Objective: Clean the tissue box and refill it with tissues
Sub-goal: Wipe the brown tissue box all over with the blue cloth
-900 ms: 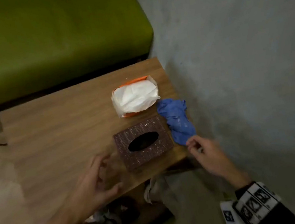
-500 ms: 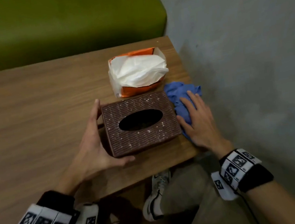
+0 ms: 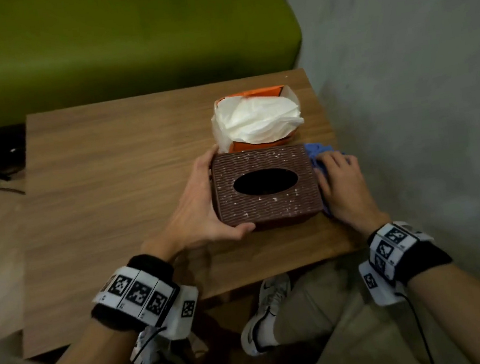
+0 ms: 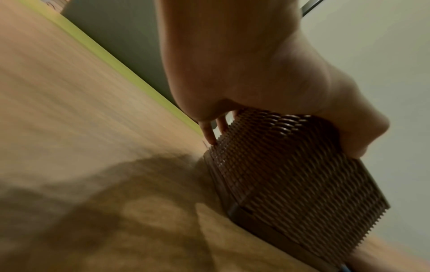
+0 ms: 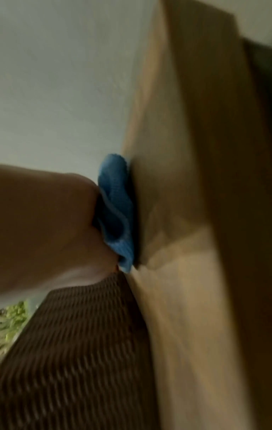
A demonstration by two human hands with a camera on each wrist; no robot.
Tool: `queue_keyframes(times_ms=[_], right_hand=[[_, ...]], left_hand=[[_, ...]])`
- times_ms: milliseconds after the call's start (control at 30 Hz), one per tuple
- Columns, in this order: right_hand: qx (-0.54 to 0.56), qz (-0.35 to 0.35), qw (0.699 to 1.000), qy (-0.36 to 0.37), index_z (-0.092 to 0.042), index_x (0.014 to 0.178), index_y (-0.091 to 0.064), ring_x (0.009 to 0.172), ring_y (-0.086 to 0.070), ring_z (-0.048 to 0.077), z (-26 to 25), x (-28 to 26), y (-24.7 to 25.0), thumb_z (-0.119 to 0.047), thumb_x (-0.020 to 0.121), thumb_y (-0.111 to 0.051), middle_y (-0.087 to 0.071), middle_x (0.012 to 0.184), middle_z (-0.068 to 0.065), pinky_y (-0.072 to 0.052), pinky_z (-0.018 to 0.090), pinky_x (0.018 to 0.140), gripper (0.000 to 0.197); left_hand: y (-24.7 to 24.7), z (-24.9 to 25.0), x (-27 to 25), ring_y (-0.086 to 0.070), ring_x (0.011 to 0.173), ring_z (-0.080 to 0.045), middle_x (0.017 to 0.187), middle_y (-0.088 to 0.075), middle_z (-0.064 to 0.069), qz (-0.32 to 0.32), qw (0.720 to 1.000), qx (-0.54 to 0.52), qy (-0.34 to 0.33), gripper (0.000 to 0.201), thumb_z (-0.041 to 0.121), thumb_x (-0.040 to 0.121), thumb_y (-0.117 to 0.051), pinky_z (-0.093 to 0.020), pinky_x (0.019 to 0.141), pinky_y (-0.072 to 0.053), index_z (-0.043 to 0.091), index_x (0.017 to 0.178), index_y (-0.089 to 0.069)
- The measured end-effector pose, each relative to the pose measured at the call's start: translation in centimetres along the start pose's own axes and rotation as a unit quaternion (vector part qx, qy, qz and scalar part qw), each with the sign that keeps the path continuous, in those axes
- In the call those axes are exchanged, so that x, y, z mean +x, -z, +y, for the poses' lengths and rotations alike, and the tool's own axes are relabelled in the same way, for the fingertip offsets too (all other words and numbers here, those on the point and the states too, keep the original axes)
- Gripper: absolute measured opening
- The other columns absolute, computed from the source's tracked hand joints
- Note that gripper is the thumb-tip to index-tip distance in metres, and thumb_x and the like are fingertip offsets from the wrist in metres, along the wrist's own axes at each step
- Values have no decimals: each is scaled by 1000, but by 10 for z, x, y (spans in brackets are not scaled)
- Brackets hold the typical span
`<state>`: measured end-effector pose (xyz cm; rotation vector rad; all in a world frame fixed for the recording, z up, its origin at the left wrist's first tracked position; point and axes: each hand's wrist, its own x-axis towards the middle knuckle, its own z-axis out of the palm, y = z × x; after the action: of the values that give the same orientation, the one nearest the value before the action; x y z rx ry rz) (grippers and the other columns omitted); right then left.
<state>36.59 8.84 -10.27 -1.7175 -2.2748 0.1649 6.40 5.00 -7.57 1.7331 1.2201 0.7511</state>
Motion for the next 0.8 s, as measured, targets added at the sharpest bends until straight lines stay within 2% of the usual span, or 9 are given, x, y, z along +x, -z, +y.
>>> queue_keyframes(times_ms=[67,133,233,333,500,600,667,733,800], right_hand=[[61,32,996,-64,-4,106,-60,94,-55,35,5,9,15,-18,99,-49,-62,104,17,-38,38,82,20],[123,88,978,-142,-4,102,-63,88,-59,29,6,12,40,-18,99,-49,-65,96,14,-36,26,76,19],[181,196,949,-168,-7,99,-64,80,-54,9,-6,11,92,-15,97,-52,-63,89,7,-37,21,71,14],[229,258,934,-95,-9,102,-63,82,-56,10,-43,10,118,-15,98,-51,-62,92,4,-43,20,76,15],[147,144,972,110,-4,116,-64,107,-56,28,-133,12,64,-19,100,-48,-63,116,13,-43,35,97,27],[101,54,986,124,-12,126,-62,114,-52,25,-161,16,32,-28,100,-44,-59,126,8,-45,42,98,36],[56,13,992,113,-17,134,-56,124,-48,23,-168,15,19,-36,100,-42,-56,136,4,-42,44,101,41],[2,-10,993,120,-18,142,-49,135,-41,23,-172,12,12,-41,99,-38,-49,146,2,-35,43,109,49],[-23,-28,990,133,-16,144,-46,141,-35,23,-171,10,13,-42,100,-34,-44,151,2,-29,41,113,52]], left_hand=[[3,1,4,-34,133,-7,143,-24,13,-8,1000,5,-14,133,56,53,-83,-21,113,-29,18,153,-4],[8,1,6,-32,132,-5,142,-23,14,-23,1000,4,-18,132,55,53,-83,-12,110,-25,20,153,-3],[11,-2,4,-31,135,-10,147,-23,8,-40,999,1,-5,134,53,52,-86,-26,115,-27,25,153,-2],[10,-7,1,-33,138,-11,151,-24,5,-37,999,-11,8,136,49,50,-90,-36,118,-29,28,153,-4],[3,-9,2,-43,130,-13,142,-39,1,7,1000,-23,5,126,40,47,-91,-35,111,-39,20,148,-18],[0,-8,0,-40,125,-9,138,-41,-4,39,998,13,-44,112,44,49,-84,-17,108,-33,16,144,-32],[-1,-7,-2,-40,123,-8,138,-41,-4,44,997,12,-57,106,37,50,-84,-5,102,-28,20,142,-33],[0,-8,-3,-40,126,-11,140,-40,-3,47,997,2,-67,106,31,51,-86,-7,105,-27,23,142,-32],[1,-9,-3,-42,129,-13,140,-41,-3,52,996,-6,-65,108,33,51,-87,-18,108,-32,20,144,-33]])
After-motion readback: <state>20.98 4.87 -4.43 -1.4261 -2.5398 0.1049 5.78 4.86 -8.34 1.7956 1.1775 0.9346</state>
